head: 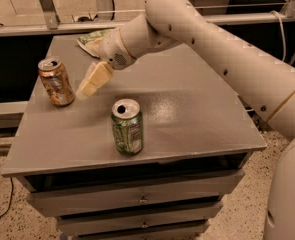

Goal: Knock orange can over

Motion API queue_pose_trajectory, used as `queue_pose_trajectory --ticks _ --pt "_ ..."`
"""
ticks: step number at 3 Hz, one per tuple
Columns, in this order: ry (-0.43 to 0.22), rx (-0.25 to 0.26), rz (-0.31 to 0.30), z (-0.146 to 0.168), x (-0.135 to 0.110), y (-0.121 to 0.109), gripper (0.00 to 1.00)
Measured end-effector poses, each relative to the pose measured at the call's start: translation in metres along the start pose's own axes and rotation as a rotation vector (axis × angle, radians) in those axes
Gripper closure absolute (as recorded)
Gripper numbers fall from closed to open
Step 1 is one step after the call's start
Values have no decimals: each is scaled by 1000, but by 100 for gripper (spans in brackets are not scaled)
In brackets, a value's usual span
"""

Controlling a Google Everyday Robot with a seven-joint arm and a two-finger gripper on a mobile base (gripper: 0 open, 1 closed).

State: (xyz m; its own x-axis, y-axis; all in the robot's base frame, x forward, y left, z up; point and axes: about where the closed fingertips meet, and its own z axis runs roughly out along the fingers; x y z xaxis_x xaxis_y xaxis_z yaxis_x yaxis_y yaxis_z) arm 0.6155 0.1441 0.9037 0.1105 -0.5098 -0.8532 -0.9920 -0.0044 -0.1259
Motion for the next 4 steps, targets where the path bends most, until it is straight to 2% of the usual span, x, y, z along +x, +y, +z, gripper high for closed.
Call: queue_pose_trajectory --ticks 1,2,3,4 --pt "-91 -38 27 29 -19 20 0" --pt "-148 -42 50 52 -31 31 0" --pt "-184 -22 77 72 -37 35 0" --pt "-201 12 117 88 -33 30 18"
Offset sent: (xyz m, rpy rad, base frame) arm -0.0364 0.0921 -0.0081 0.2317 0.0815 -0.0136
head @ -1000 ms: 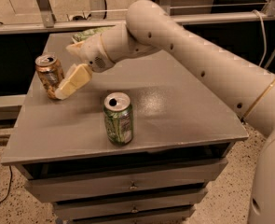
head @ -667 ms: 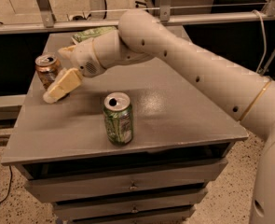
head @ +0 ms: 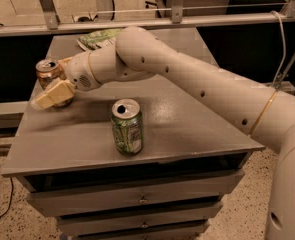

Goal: Knock orange can over

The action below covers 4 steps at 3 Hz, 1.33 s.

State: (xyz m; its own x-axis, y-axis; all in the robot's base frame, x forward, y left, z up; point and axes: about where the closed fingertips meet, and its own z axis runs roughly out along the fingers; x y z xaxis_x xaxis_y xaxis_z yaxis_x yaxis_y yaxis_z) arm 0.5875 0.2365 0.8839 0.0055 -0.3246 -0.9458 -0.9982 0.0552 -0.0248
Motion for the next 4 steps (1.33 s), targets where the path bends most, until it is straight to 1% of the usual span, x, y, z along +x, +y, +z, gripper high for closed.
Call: queue_pose_trajectory --ticks 1,2,3,4 --pt "-15 49 23 -4 9 -16 42" --pt "-3 104 18 -37 16 -36 64" --pt "42 154 -15 -84 15 -53 87" --pt "152 182 -86 -126 14 -60 100"
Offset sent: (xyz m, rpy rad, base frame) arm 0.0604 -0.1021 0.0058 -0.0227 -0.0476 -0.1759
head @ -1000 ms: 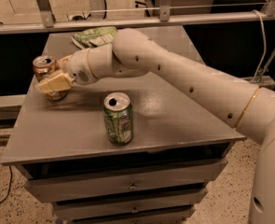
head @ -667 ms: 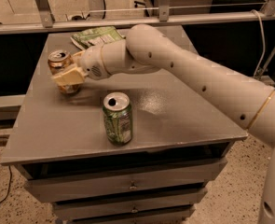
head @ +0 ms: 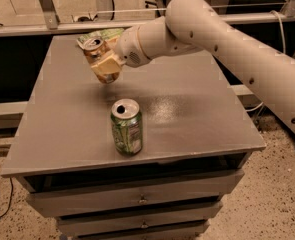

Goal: Knock orange can over

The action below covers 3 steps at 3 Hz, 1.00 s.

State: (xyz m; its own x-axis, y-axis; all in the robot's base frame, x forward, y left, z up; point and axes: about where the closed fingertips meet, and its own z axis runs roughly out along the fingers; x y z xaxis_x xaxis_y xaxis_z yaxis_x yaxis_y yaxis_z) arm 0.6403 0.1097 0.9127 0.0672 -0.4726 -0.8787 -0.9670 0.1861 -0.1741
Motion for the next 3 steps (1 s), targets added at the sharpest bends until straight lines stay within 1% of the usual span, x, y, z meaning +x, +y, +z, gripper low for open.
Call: queue_pose_trajectory --ticks 1,2,3 --pt "175 -11 -100 -25 17 -1 100" --pt "381 -43 -188 -43 46 4 100" --pt "532 -55 -236 -57 70 4 100"
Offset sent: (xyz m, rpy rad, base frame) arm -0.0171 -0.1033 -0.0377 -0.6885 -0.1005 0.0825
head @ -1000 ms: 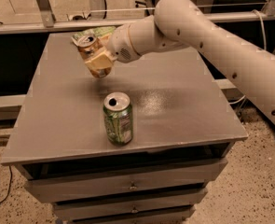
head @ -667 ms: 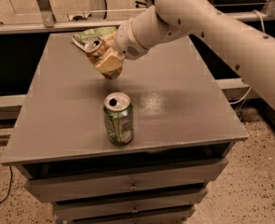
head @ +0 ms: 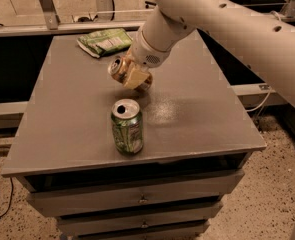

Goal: Knock orange can over

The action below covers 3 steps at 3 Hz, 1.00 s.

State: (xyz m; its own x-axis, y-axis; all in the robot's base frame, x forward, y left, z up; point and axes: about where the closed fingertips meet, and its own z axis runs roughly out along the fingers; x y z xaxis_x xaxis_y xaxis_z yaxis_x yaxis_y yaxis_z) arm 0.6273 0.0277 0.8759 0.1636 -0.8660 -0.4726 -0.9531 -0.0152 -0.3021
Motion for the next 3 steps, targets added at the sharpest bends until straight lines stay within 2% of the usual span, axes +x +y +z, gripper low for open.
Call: queue_pose_trajectory --ticks 1,2,3 --pt "86 -23 -33 5 10 5 82" --pt "126 -51 -57 14 10 10 59" --pt "127 -51 -57 14 10 10 36"
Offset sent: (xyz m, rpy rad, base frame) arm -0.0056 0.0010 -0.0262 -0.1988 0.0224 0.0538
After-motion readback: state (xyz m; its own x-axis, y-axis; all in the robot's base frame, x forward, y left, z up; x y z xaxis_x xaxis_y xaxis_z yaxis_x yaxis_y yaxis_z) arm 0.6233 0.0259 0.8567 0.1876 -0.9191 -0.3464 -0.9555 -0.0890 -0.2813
